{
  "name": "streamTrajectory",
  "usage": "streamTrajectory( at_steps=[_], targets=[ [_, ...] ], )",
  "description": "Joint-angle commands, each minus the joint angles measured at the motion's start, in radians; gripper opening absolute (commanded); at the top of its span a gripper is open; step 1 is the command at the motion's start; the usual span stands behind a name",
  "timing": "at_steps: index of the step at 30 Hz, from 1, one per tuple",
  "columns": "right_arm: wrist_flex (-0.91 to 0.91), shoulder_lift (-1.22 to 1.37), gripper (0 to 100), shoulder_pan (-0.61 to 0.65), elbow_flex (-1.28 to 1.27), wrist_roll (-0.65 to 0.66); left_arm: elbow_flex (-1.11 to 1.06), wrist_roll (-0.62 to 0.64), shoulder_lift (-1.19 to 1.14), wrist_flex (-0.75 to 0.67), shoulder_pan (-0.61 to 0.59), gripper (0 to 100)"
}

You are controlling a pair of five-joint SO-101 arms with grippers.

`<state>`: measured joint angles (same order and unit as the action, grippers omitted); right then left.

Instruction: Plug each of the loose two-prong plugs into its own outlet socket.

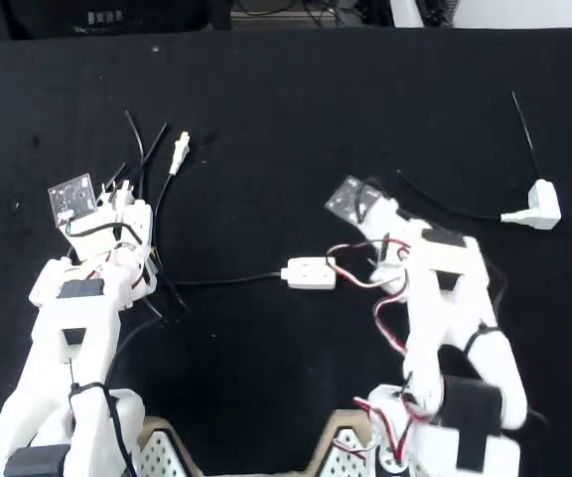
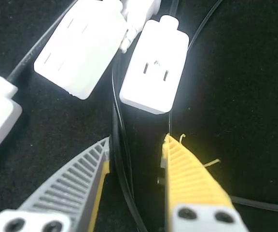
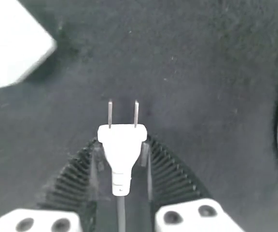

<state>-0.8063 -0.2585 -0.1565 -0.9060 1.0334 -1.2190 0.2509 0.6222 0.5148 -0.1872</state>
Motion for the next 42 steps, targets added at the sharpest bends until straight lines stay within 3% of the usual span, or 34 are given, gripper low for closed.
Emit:
streamTrajectory(
  at_steps=[1,3,6,9,11,16,23,32,36,42],
  targets=[
    [-0.313,-0.125,1.1,0.144,0.062,-0.018,0.008,0.009,0.029,-0.015,-0.008,18],
    [-0.404,-0.145,1.1,0.207,0.047,0.038,0.008,0.009,0.029,-0.015,-0.008,18],
    [-0.385,-0.142,1.4,0.242,-0.008,0.130,0.007,0.009,0.029,-0.015,-0.008,18],
    [-0.249,-0.120,2.4,0.212,-0.047,0.046,0.007,0.009,0.029,-0.015,-0.008,18],
    [-0.187,-0.099,8.9,0.183,-0.051,-0.012,0.007,0.009,0.029,-0.015,-0.008,18],
    [-0.124,-0.059,24.4,0.117,-0.048,-0.018,0.007,0.009,0.029,-0.015,-0.008,18],
    [-0.021,-0.058,22.6,0.035,-0.021,-0.023,0.007,0.009,0.029,-0.015,-0.008,18],
    [-0.196,-0.061,22.6,0.041,0.074,-0.064,0.007,0.009,0.029,-0.015,-0.008,18],
    [-0.282,-0.061,22.6,0.115,0.050,-0.080,0.008,0.009,0.029,-0.015,-0.008,18],
    [-0.077,-0.051,22.5,0.160,-0.090,-0.080,0.008,0.009,0.029,-0.015,-0.008,18]
  ],
)
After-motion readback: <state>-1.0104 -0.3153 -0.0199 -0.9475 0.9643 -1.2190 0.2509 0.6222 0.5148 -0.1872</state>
